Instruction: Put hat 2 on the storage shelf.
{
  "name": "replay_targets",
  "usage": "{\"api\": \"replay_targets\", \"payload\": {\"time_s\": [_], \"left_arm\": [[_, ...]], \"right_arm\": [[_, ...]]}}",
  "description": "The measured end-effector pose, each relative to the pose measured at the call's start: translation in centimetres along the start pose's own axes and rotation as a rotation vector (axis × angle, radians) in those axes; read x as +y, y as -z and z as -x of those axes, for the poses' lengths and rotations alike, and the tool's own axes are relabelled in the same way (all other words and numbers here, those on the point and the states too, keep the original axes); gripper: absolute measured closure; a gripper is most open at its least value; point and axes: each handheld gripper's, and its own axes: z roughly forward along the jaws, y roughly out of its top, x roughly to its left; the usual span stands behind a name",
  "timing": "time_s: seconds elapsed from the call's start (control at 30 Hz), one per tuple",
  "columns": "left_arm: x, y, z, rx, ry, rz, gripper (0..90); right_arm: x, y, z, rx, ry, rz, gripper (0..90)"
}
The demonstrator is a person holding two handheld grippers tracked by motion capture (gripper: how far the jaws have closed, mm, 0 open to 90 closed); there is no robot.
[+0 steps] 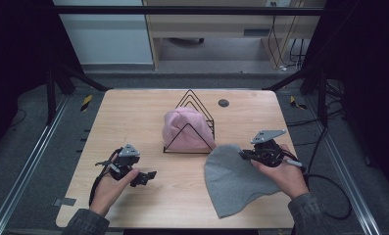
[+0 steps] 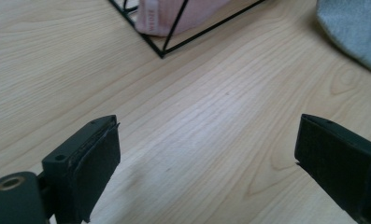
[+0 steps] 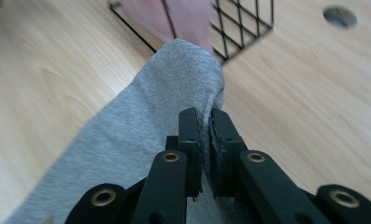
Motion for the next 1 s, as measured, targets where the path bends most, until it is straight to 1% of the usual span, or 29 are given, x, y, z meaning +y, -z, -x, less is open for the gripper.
{"api": "replay_targets", "payload": {"time_s": [0.07,0.17,0.2,0.27,0.3,0.37,0.43,0.53,0.57,0.6,0.73,0.87,1.0], "left_arm": [[0.0,-0.1,0.3,-0.02,-0.003,0.001,6.5],[0.1,-0.1,0.8,-0.041,-0.006,0.009,7.7],[0.1,-0.1,1.0,-0.054,-0.001,0.015,8.4],[0.1,0.1,1.5,-0.078,-0.01,0.024,9.1],[0.1,0.1,1.8,-0.089,-0.016,0.024,9.3],[0.1,0.2,2.1,-0.104,-0.028,0.027,9.7],[0.2,0.2,2.4,-0.115,-0.034,0.032,9.7],[0.2,0.3,2.7,-0.136,-0.053,0.041,9.9],[0.2,0.3,2.8,-0.153,-0.061,0.043,10.4],[0.2,0.2,2.9,-0.164,-0.06,0.046,10.7],[0.3,0.3,3.3,-0.222,-0.071,0.076,10.7],[0.4,0.3,3.6,-0.265,-0.083,0.085,10.8],[0.5,-0.2,4.1,-0.323,-0.089,0.089,11.8]], "right_arm": [[0.9,0.8,-1.0,0.018,0.02,0.03,85.2],[2.0,1.4,-2.2,0.039,0.052,0.055,85.3],[2.4,1.6,-2.6,0.046,0.062,0.062,85.3],[3.2,1.8,-3.4,0.062,0.078,0.077,85.3],[3.7,1.9,-3.9,0.071,0.094,0.079,85.3],[4.6,1.9,-4.7,0.088,0.113,0.089,85.3],[5.2,1.9,-5.2,0.095,0.121,0.097,85.3],[6.5,1.8,-6.1,0.12,0.135,0.112,85.4],[6.7,1.8,-6.3,0.124,0.139,0.115,85.4],[7.2,1.7,-6.6,0.129,0.149,0.114,85.4],[8.5,1.5,-7.6,0.134,0.176,0.12,85.6],[9.7,1.6,-8.3,0.141,0.197,0.13,85.8],[10.8,1.6,-9.0,0.149,0.213,0.142,85.9]]}}
